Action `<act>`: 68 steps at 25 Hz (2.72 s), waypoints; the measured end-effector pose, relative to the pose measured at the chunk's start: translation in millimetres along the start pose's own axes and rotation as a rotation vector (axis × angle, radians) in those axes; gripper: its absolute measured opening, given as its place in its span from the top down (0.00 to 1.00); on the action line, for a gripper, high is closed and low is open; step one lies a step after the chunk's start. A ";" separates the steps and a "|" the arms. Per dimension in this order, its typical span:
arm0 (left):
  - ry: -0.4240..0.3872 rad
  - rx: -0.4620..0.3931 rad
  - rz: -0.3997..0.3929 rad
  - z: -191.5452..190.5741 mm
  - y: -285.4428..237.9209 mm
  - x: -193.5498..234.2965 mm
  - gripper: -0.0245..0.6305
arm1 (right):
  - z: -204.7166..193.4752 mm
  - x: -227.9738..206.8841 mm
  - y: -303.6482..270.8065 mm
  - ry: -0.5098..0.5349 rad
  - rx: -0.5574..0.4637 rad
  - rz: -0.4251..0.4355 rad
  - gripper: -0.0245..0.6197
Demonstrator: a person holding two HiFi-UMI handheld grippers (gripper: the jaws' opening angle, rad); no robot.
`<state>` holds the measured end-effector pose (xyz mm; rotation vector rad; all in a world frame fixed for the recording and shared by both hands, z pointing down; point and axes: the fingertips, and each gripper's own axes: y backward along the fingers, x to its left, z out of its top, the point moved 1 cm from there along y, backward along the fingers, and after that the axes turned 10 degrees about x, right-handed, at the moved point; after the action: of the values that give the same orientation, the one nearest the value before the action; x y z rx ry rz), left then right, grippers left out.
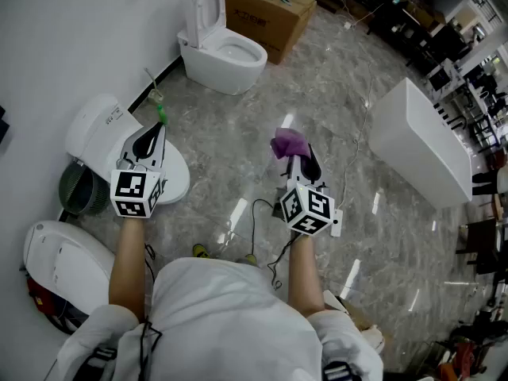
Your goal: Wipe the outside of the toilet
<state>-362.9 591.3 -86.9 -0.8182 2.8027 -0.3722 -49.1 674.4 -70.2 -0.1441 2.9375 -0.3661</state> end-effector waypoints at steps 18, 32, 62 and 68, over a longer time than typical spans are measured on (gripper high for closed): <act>-0.001 0.007 -0.035 -13.4 -6.9 13.1 0.94 | -10.5 26.5 -10.9 0.005 0.002 0.019 0.83; -0.019 0.045 -0.075 -11.2 -83.7 9.9 0.94 | -9.9 -4.5 -75.2 -0.026 0.014 0.018 0.83; -0.009 0.139 0.002 64.5 -440.9 -8.0 0.94 | 68.9 -187.6 -420.5 -0.082 0.101 0.118 0.83; 0.011 0.131 0.006 65.0 -490.2 26.3 0.94 | 72.6 -180.5 -480.8 -0.070 0.116 0.118 0.83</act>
<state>-123.2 165.3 -7.9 -0.7805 2.7549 -0.5547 176.8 214.6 11.0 0.0315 2.8304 -0.5015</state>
